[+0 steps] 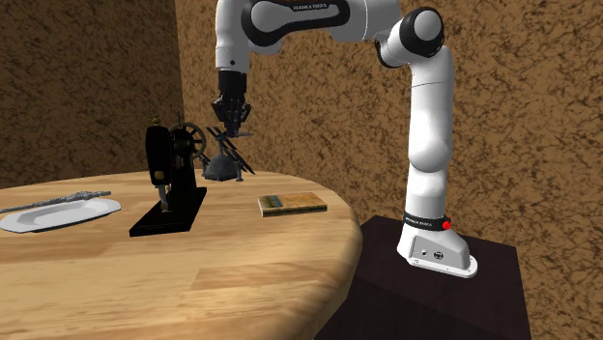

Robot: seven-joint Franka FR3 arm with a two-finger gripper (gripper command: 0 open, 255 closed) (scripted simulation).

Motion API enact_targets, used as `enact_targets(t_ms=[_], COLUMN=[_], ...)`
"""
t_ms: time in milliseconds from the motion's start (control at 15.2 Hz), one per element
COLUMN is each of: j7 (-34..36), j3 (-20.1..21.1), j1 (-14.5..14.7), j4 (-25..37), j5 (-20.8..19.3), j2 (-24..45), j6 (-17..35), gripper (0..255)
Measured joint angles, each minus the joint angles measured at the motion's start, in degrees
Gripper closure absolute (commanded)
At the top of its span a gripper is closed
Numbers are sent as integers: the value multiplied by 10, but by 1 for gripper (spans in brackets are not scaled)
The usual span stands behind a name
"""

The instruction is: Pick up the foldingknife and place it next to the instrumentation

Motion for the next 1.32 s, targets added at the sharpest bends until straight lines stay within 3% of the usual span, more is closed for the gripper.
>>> enact_targets(t_ms=[1188,1320], j7=[5,-12], j3=[7,0], j1=[12,2], j4=[175,176], j5=[-18,-14], j2=[33,28], j6=[-147,-152], gripper=[255,255])
